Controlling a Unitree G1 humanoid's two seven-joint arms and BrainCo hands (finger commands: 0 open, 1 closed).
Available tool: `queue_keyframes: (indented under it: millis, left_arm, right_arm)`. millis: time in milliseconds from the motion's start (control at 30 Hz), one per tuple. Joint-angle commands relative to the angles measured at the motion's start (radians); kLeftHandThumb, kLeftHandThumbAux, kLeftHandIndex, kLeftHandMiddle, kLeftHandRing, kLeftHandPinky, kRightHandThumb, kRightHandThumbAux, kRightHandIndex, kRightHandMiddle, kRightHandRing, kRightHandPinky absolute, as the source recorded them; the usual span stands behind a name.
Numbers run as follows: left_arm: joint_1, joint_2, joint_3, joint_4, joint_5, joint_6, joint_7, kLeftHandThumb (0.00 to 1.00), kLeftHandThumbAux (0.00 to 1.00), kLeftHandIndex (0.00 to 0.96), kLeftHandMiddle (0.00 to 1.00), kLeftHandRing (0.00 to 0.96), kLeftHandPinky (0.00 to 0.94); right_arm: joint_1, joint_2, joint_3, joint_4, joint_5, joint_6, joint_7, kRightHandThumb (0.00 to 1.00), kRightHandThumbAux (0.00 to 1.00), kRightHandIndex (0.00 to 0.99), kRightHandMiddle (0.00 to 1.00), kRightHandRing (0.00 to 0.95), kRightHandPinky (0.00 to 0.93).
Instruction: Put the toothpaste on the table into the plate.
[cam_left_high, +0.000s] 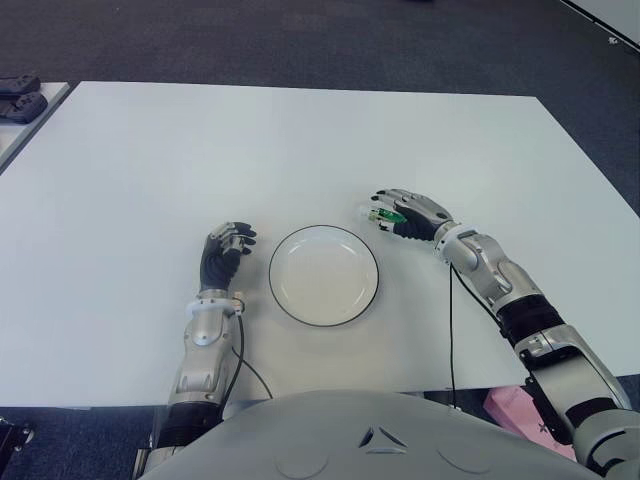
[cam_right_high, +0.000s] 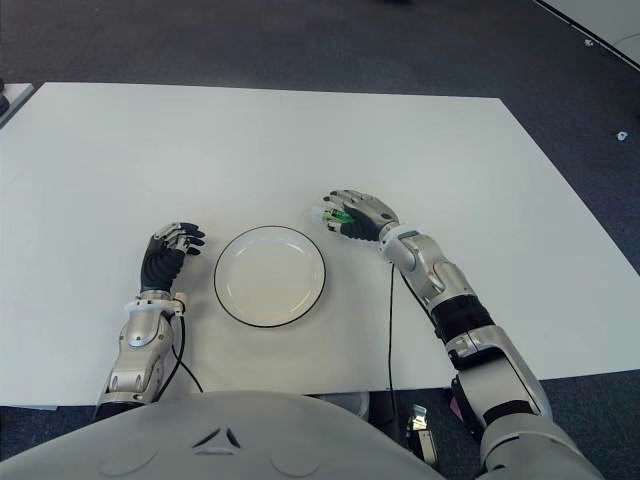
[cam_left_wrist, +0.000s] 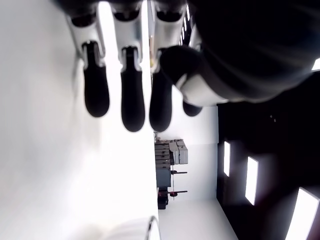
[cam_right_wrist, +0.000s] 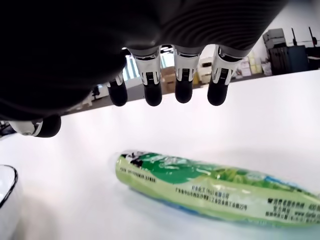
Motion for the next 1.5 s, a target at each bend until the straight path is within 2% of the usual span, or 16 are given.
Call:
queue_keyframes:
  millis: [33, 467, 900, 1067, 1167, 1300, 1500]
  left_arm:
    - [0.018, -0.003, 0.002, 0.0, 0.006, 0.021, 0.006, 0.837, 0.679, 0.42, 0.466, 0.498, 0.487]
    - [0.036, 0.007, 0.0, -0.025, 0.008, 0.032, -0.002, 0.837, 0.678, 0.421, 0.465, 0.498, 0.49]
    - [0.046, 0.009, 0.002, -0.034, 0.004, 0.035, -0.003, 0.837, 0.678, 0.421, 0.466, 0.5, 0.49]
    - [0.054, 0.01, 0.002, -0.04, 0.006, 0.034, -0.003, 0.837, 0.678, 0.42, 0.466, 0.501, 0.491]
    - [0.061, 0.011, 0.003, -0.048, 0.008, 0.037, 0.0, 0.836, 0.679, 0.418, 0.467, 0.5, 0.489]
    - [0.071, 0.012, 0.003, -0.059, 0.009, 0.04, 0.001, 0.836, 0.678, 0.419, 0.467, 0.499, 0.489]
    - [0.083, 0.016, 0.004, -0.067, 0.016, 0.039, 0.004, 0.836, 0.679, 0.418, 0.467, 0.499, 0.491]
  right_arm:
    - [0.021, -0.01, 0.023, 0.022, -0.017, -0.009, 0.011, 0.542, 0.162, 0.0, 0.0, 0.0, 0.0]
    - [0.09, -0.052, 0.054, 0.006, -0.049, 0.008, 0.003, 0.549, 0.173, 0.0, 0.0, 0.0, 0.0]
    - [0.192, -0.092, 0.052, -0.09, -0.059, 0.055, 0.013, 0.55, 0.174, 0.0, 0.0, 0.0, 0.0]
    - [0.205, -0.086, 0.054, -0.081, -0.054, 0.07, 0.014, 0.561, 0.177, 0.0, 0.0, 0.0, 0.0]
    - [0.199, -0.068, 0.057, -0.03, -0.045, 0.08, 0.006, 0.566, 0.181, 0.0, 0.0, 0.0, 0.0]
    - [0.208, -0.053, 0.047, -0.029, -0.023, 0.103, 0.01, 0.57, 0.188, 0.0, 0.0, 0.0, 0.0]
    - [0.207, -0.002, 0.012, 0.022, 0.025, 0.119, -0.038, 0.547, 0.207, 0.0, 0.0, 0.0, 0.0]
